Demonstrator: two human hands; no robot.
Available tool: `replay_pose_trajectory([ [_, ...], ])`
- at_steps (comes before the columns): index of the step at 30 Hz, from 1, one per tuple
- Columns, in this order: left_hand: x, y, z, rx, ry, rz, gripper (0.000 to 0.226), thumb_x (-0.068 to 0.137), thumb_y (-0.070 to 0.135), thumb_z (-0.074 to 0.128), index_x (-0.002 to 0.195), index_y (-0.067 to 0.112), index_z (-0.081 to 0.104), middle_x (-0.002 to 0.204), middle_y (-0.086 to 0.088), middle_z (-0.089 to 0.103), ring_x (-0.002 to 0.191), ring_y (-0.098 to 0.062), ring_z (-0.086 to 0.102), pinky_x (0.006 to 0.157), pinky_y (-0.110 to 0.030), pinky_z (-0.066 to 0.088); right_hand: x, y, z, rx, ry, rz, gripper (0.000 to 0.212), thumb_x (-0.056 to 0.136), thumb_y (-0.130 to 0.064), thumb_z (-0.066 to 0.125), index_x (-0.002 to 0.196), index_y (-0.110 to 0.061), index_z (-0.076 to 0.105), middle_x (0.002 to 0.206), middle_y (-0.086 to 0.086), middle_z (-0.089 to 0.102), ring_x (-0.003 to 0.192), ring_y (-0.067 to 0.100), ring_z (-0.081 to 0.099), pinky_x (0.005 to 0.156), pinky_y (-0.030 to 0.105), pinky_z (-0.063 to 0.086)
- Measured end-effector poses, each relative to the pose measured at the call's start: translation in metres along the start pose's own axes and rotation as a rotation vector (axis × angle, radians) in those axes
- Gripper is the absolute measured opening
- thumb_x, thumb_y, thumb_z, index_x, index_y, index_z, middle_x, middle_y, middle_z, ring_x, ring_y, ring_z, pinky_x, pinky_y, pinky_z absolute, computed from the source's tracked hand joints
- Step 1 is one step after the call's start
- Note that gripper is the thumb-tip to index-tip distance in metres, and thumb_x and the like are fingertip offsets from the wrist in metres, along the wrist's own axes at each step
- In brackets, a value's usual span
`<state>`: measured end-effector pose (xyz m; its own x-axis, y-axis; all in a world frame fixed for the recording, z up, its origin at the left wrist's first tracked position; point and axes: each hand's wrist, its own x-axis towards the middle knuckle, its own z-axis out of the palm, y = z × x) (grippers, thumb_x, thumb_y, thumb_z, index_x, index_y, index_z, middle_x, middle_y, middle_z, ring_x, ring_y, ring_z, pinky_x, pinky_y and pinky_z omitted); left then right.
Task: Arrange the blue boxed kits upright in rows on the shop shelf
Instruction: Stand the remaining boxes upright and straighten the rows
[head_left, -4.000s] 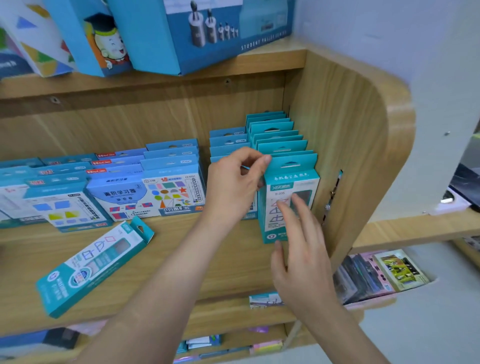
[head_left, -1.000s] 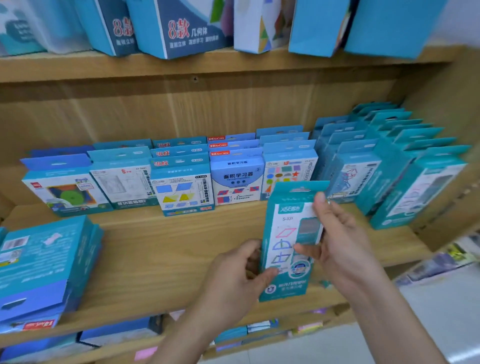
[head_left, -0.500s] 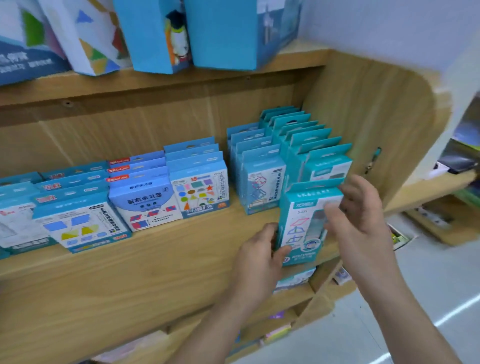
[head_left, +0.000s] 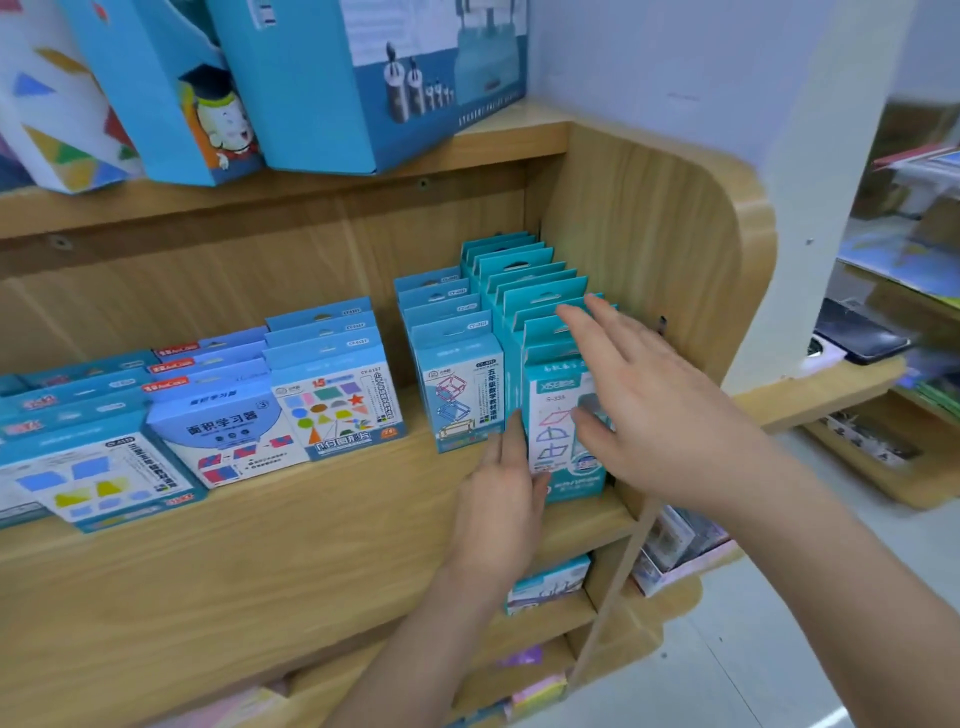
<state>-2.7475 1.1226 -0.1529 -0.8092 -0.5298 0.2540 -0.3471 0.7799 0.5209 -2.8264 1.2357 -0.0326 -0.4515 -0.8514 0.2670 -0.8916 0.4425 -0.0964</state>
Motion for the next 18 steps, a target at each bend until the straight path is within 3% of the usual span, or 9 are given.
replay_pose_trajectory([
  [4, 0.005, 0.011, 0.005, 0.070, 0.003, -0.021, 0.075, 0.091, 0.023, 0.058, 0.149, 0.007, 0.012, 0.143, -0.011, 0.037, 0.105, -0.029, 0.059, 0.078, -0.038, 0.050, 0.015, -0.002, 0.000, -0.149, -0.135, 0.014, 0.078, 0.092, -0.031, 0.044, 0.150, -0.012, -0.005, 0.158, 0.018, -0.003, 0.147, 0.030, 0.003, 0.120, 0.040, 0.005],
  [8, 0.006, 0.012, 0.011, 0.127, -0.018, -0.032, 0.085, 0.093, 0.023, 0.054, 0.149, 0.006, -0.009, 0.159, -0.008, 0.006, 0.134, -0.022, 0.039, 0.095, -0.030, 0.045, 0.026, -0.002, -0.004, -0.275, -0.159, 0.007, 0.077, 0.091, -0.034, 0.043, 0.149, -0.007, -0.001, 0.158, 0.020, 0.000, 0.147, 0.030, 0.005, 0.118, 0.044, -0.001],
  [10, 0.008, 0.011, 0.012, 0.121, -0.055, -0.026, 0.090, 0.092, 0.016, 0.054, 0.146, 0.003, -0.016, 0.159, -0.008, -0.003, 0.138, -0.023, 0.032, 0.099, -0.029, 0.042, 0.034, 0.001, -0.006, -0.271, -0.180, -0.009, 0.079, 0.090, -0.034, 0.046, 0.149, -0.005, 0.002, 0.157, 0.022, 0.002, 0.147, 0.030, 0.006, 0.118, 0.041, 0.002],
  [15, 0.008, 0.011, 0.012, 0.122, -0.105, 0.019, 0.090, 0.087, 0.001, 0.051, 0.144, 0.000, -0.020, 0.158, -0.013, -0.009, 0.134, -0.027, 0.037, 0.099, -0.029, 0.040, 0.048, 0.002, 0.000, -0.198, -0.261, 0.011, 0.086, 0.089, -0.035, 0.049, 0.149, -0.006, -0.005, 0.156, 0.023, -0.011, 0.147, 0.032, -0.005, 0.119, 0.039, -0.002],
  [18, 0.011, 0.004, 0.008, -0.028, -0.127, 0.027, 0.091, 0.088, 0.006, 0.054, 0.147, 0.006, -0.015, 0.159, -0.008, -0.004, 0.140, -0.024, 0.027, 0.107, -0.022, 0.029, 0.046, 0.003, 0.005, -0.098, -0.216, 0.016, 0.088, 0.087, -0.034, 0.048, 0.150, -0.007, -0.007, 0.157, 0.018, -0.016, 0.146, 0.027, -0.013, 0.119, 0.037, -0.006],
])
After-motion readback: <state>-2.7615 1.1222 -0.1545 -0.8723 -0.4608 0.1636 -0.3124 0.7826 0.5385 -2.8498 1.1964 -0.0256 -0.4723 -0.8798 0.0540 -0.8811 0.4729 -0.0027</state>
